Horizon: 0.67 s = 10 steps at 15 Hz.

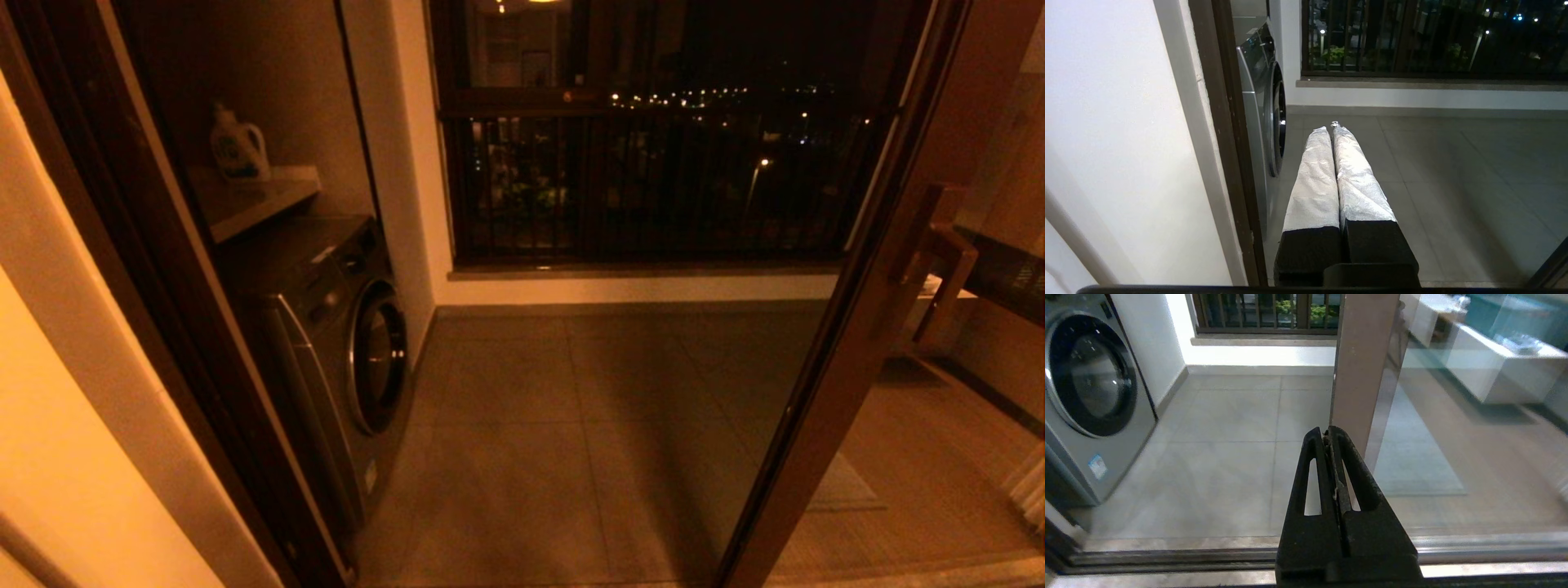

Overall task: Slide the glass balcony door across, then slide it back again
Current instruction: Close the slid door

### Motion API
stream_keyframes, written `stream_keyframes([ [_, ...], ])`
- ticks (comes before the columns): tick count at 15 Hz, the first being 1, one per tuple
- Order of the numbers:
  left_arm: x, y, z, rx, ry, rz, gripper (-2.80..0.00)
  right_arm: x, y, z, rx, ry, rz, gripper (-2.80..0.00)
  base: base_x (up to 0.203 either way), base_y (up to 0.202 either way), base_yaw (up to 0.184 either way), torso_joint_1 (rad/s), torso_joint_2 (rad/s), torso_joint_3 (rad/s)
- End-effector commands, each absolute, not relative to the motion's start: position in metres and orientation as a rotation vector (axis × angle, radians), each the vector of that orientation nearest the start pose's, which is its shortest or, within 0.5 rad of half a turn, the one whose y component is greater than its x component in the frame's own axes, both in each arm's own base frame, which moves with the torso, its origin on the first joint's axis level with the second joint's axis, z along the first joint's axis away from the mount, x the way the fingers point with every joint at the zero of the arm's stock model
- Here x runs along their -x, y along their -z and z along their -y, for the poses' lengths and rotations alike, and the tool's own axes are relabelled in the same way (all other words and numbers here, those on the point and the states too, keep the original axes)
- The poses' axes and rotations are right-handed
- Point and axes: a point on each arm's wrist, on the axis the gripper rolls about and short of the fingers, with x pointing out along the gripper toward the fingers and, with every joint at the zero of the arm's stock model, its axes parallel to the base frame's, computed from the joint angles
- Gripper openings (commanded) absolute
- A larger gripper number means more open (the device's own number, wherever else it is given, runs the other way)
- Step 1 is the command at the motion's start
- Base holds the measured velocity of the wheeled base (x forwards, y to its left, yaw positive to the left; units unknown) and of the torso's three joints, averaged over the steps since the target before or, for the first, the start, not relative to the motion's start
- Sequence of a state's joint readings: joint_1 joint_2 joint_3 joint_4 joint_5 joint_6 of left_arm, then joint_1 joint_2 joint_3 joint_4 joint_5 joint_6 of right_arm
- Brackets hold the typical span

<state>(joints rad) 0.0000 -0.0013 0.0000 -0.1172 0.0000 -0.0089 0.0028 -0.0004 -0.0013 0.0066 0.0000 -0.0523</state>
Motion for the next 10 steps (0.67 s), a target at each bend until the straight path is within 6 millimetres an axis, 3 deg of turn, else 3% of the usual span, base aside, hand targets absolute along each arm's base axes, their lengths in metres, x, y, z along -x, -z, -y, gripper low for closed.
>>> stream_keyframes([
  [1, 0.020, -0.076, 0.000, 0.009, 0.000, 0.078, -2.80, 0.023, -0.075, 0.000, 0.044, -0.003, -0.006, -2.80, 0.000, 0.000, 0.000, 0.000, 0.00, 0.000],
  [4, 0.020, -0.076, 0.000, 0.009, 0.000, 0.078, -2.80, 0.023, -0.078, 0.000, 0.051, -0.006, 0.008, -2.80, 0.000, 0.000, 0.000, 0.000, 0.00, 0.000],
  [5, 0.020, -0.076, 0.000, 0.009, 0.000, 0.078, -2.80, 0.027, -0.090, 0.000, 0.051, -0.009, 0.050, -2.80, 0.000, 0.000, 0.000, 0.000, 0.00, 0.000],
  [7, 0.020, -0.076, 0.000, 0.009, 0.000, 0.078, -2.80, 0.036, -0.134, -0.001, 0.039, -0.030, 0.123, -2.80, 0.000, 0.000, 0.000, 0.000, 0.00, 0.000],
  [10, 0.020, -0.076, 0.000, 0.009, 0.000, 0.078, -2.80, 0.018, -0.200, -0.001, -0.016, -0.077, 0.073, -2.80, 0.000, 0.000, 0.000, 0.000, 0.00, 0.000],
])
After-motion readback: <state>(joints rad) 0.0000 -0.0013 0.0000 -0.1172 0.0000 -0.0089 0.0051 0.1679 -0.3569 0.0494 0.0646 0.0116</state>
